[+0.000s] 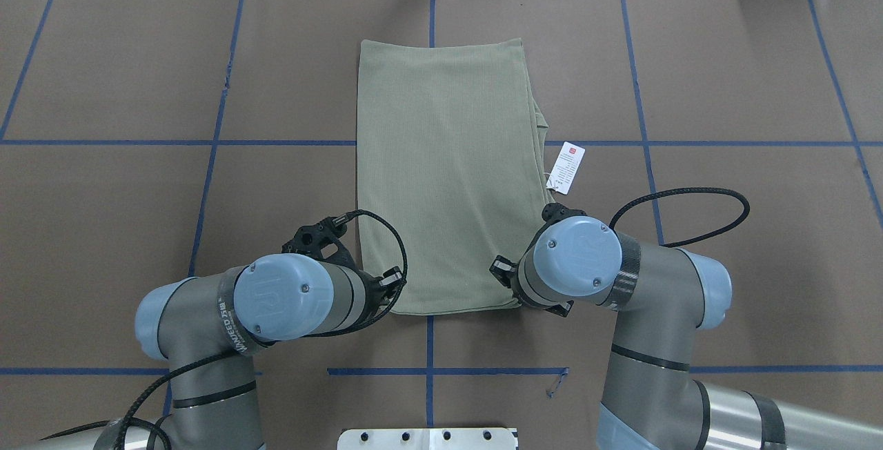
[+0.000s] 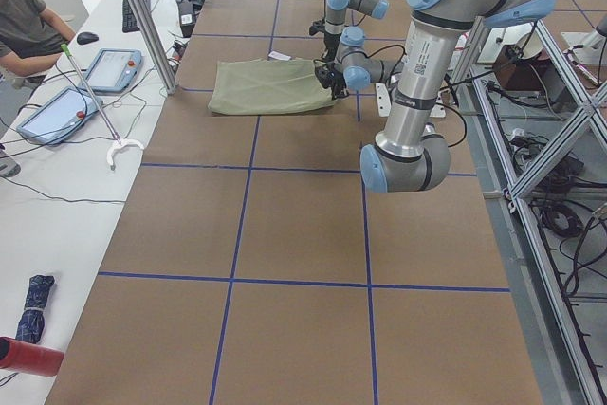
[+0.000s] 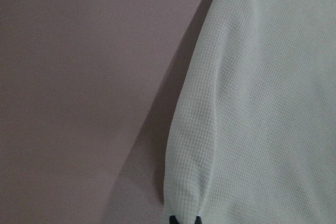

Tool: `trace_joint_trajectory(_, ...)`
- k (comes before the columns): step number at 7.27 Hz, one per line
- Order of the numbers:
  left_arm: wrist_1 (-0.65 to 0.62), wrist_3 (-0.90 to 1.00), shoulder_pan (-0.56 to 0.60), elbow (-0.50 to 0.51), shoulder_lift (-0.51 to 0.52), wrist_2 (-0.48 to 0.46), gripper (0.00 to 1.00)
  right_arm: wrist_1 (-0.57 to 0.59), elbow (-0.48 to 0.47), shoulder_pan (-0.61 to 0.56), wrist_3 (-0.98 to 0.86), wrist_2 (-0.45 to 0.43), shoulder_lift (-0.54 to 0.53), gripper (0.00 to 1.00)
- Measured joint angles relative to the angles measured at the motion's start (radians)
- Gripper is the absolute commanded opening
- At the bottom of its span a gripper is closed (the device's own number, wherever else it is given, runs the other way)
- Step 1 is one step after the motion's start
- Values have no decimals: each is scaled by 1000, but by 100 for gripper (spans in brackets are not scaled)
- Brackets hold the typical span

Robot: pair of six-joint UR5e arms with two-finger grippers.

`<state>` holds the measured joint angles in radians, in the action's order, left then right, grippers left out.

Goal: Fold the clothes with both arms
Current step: 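Grasp the shirt's near edge with both grippers, then lift the near edge with both grippers and fold it toward the far edge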

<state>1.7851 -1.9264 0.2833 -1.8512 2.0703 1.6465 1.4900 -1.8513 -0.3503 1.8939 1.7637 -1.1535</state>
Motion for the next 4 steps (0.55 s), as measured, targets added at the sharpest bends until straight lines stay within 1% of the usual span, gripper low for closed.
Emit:
trace_joint_trajectory(2,-8,2,-17,-54,-31,-3,0,0,-39,7,-2,18,-7,0)
trace_joint_trajectory(4,-38,1,-73,-135,-70,-5,0,2,-115,43,-1,55,-18,0)
